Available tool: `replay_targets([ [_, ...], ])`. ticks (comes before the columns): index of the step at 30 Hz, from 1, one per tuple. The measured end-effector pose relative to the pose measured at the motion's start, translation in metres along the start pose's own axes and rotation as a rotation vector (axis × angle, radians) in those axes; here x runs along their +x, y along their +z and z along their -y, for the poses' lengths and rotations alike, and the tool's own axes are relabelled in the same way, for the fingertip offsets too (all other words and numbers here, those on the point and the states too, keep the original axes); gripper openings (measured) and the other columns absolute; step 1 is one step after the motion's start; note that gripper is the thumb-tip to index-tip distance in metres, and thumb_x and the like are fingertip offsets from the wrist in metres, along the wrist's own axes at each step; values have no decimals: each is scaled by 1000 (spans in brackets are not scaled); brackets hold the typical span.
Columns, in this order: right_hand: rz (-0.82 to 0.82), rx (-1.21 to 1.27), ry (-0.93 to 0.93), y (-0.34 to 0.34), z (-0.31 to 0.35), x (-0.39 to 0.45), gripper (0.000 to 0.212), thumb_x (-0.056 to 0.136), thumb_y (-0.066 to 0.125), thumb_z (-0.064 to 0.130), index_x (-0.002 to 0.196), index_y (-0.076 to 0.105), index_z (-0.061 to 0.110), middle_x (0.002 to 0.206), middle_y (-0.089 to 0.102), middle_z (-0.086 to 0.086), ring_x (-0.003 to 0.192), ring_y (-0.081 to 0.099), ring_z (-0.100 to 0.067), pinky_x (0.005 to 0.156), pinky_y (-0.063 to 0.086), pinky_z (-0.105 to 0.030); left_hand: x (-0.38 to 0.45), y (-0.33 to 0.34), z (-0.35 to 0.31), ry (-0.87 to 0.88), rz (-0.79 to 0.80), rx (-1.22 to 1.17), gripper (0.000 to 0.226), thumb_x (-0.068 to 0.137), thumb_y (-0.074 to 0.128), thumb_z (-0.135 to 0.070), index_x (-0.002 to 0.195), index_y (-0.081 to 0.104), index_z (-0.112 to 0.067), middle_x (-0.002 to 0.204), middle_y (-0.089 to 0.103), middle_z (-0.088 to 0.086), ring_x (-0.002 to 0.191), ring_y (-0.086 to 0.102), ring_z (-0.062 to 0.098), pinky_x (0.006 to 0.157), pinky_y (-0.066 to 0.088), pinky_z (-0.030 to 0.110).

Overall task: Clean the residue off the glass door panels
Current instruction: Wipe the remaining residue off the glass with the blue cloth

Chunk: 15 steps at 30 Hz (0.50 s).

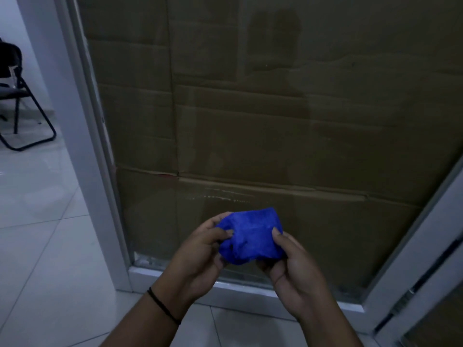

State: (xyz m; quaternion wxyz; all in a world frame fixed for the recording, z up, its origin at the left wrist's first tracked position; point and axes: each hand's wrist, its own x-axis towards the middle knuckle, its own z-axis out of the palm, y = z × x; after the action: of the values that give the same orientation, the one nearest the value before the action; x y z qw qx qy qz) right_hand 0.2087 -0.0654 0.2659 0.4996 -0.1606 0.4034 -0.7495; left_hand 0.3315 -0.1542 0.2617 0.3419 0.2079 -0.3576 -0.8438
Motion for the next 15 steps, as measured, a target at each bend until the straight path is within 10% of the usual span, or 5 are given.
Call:
replay_targets([
  [9,-8,-88,12,-1,6,10,21,92,53,18,104,60,3,96,71,-16,77,70,-21,55,54,-30,-5,-8,1,-64,24,433,42,80,68,-27,116,63,-7,106,71,15,90,70,27,72,57,39],
  [15,-96,-328,-67,1,-6,11,10,90,57,12,99,54,15,83,72,-7,66,65,-17,58,50,-34,-2,-9,4,-37,125,118,48,75,67,-12,121,60,1,121,61,27,101,62,32,81,55,37],
])
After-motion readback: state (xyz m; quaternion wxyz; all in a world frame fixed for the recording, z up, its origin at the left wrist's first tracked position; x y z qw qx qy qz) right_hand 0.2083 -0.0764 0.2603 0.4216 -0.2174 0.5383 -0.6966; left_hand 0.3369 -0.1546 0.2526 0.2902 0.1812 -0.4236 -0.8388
